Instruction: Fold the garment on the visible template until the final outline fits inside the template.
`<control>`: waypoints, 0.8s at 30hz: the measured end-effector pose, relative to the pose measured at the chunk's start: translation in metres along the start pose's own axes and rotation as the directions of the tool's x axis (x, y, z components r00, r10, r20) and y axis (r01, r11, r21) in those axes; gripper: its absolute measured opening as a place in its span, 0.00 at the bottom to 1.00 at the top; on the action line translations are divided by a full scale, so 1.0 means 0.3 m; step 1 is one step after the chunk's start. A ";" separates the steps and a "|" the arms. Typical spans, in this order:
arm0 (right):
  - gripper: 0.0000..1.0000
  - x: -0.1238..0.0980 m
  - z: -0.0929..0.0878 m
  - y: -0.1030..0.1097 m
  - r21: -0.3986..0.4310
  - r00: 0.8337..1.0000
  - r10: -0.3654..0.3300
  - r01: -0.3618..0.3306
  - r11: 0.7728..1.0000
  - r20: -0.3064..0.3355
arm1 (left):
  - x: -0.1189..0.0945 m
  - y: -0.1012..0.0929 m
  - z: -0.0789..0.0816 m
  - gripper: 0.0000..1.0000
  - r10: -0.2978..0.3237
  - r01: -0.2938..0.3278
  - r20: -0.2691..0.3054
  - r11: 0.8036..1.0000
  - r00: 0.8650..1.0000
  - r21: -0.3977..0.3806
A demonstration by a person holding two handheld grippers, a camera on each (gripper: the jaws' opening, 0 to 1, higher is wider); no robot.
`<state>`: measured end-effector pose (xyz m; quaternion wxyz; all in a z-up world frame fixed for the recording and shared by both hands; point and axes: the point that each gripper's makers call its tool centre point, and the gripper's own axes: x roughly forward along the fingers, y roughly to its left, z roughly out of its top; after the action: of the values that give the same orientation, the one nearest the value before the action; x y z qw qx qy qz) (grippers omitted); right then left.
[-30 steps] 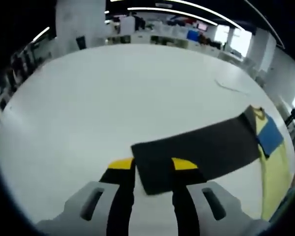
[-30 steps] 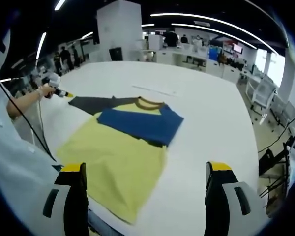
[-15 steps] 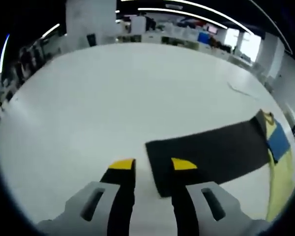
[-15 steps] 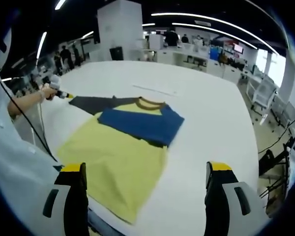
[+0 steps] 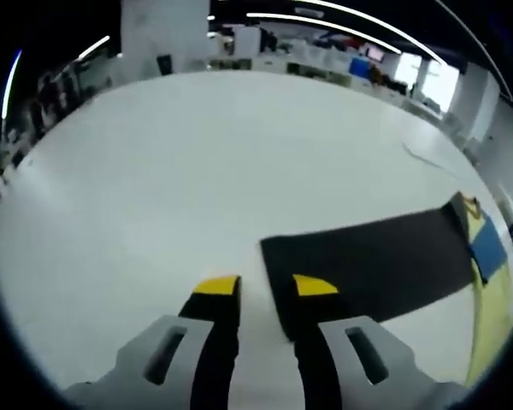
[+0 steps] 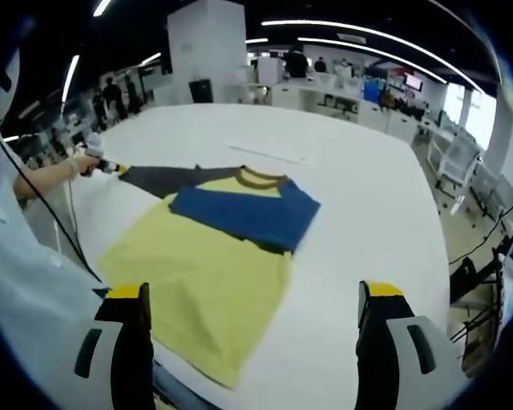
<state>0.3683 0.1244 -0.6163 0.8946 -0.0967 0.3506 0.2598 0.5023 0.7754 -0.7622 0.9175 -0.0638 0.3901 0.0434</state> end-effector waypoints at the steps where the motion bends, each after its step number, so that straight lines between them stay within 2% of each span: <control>1: 1.00 0.002 -0.002 -0.001 0.002 1.000 -0.002 0.002 1.000 -0.003 | 0.000 0.001 -0.002 0.20 0.000 0.000 0.001 1.000 1.000 -0.001; 5: 1.00 0.005 0.002 0.002 0.002 1.000 0.002 -0.002 1.000 -0.002 | -0.003 0.006 0.001 0.18 -0.002 0.003 0.022 1.000 1.000 -0.015; 10: 1.00 0.010 0.004 0.003 -0.001 1.000 0.005 -0.005 1.000 -0.006 | -0.003 -0.002 0.003 0.20 -0.009 0.009 0.016 1.000 1.000 -0.004; 15: 1.00 0.014 0.003 0.005 -0.003 1.000 0.008 -0.008 1.000 -0.011 | 0.012 -0.002 0.011 0.19 0.000 -0.001 0.014 1.000 1.000 0.019; 17: 1.00 0.014 0.003 0.004 -0.001 1.000 0.006 -0.006 1.000 -0.011 | 0.013 -0.009 0.011 0.19 0.005 -0.006 0.005 0.998 1.000 0.056; 24: 1.00 0.014 -0.004 0.001 0.004 1.000 0.005 -0.005 1.000 -0.014 | 0.013 -0.022 0.010 0.15 -0.002 0.002 -0.003 0.998 1.000 0.064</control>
<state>0.3700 0.1259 -0.6201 0.8916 -0.0960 0.3576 0.2606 0.5081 0.7695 -0.7623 0.9187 -0.0347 0.3924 0.0297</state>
